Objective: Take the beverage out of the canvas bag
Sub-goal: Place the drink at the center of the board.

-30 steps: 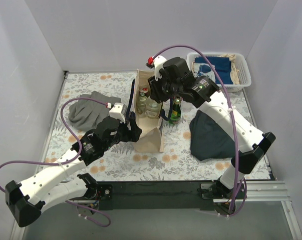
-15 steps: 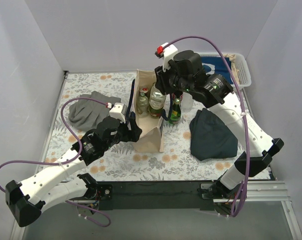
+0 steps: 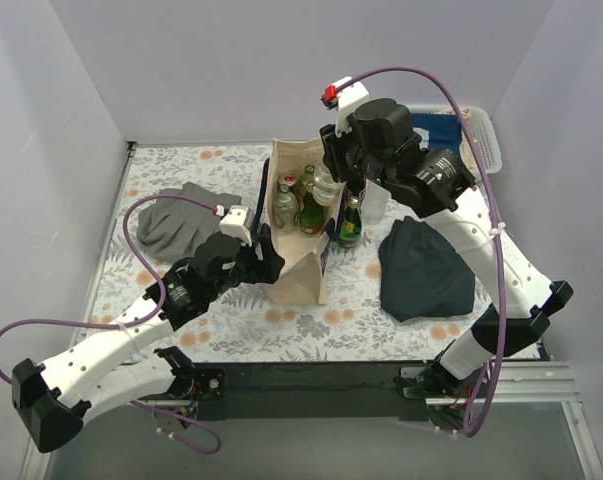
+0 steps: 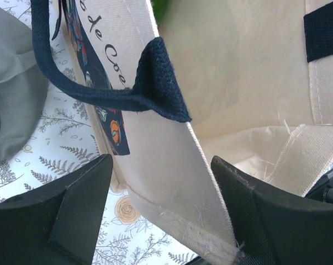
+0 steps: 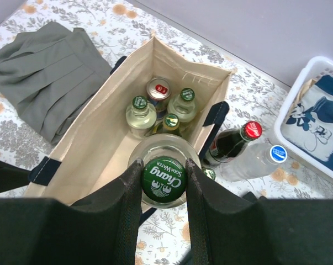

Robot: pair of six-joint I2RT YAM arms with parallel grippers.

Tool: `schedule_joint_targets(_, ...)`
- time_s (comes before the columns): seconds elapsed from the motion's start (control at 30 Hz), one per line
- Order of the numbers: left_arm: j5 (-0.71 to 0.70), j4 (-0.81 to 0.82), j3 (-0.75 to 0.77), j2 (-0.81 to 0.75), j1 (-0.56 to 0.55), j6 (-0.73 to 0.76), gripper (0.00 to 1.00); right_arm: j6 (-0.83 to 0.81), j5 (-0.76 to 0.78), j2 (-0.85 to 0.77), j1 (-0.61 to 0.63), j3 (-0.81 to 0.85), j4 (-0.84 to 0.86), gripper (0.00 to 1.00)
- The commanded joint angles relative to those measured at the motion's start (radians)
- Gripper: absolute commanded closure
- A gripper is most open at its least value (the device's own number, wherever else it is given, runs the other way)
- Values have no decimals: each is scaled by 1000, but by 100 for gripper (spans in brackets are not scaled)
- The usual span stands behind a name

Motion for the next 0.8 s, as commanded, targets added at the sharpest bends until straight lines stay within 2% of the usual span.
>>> schedule_joint_targets(0.0, -4, -77, -19, 6, -3, 38, 30, -27, 115, -87, 1, 49, 153, 99)
schedule_joint_targets(0.33, -7, -77, -19, 12, -3, 38, 30, -53, 206, -130, -18, -21, 162, 99)
schedule_joint_targets(0.57, -4, -77, -20, 12, -3, 40, 30, -41, 214, -159, -64, -87, 171, 99)
schedule_joint_targets(0.77, -4, -78, -17, 15, -3, 38, 30, -4, 142, -195, -177, -184, 208, 99)
